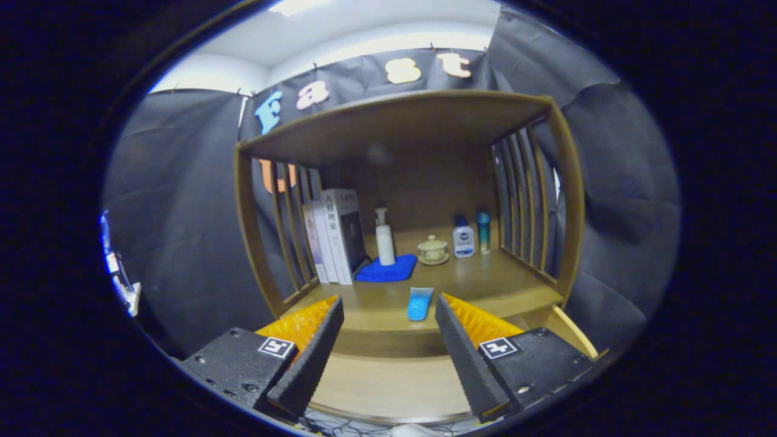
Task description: Pull open the drawer, take out the items inside it, and place them on the countertop above the cabinet.
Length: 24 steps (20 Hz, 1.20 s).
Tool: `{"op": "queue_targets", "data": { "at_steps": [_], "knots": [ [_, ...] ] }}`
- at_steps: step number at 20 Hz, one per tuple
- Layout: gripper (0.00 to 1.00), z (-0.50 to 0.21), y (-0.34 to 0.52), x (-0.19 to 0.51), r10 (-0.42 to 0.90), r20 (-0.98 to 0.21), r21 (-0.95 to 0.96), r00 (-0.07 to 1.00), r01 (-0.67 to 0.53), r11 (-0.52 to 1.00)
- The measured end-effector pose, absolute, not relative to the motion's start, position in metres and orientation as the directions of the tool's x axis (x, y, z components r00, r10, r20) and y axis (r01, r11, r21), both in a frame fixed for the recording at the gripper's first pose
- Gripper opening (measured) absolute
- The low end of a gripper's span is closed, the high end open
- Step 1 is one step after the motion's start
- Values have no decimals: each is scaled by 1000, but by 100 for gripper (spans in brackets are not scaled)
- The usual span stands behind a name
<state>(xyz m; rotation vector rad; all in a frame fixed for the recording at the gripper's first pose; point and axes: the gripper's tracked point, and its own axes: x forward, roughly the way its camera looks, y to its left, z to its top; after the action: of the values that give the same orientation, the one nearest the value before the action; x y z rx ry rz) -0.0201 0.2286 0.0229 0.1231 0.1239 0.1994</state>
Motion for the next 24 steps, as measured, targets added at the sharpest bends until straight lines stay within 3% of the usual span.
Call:
{"op": "queue_targets", "data": {
  "at_steps": [15, 24],
  "knots": [
    [98, -75, 169, -105, 59, -67, 56, 996, -55, 997],
    [98, -136, 197, -108, 86, -100, 23, 991, -84, 996]
  ]
}}
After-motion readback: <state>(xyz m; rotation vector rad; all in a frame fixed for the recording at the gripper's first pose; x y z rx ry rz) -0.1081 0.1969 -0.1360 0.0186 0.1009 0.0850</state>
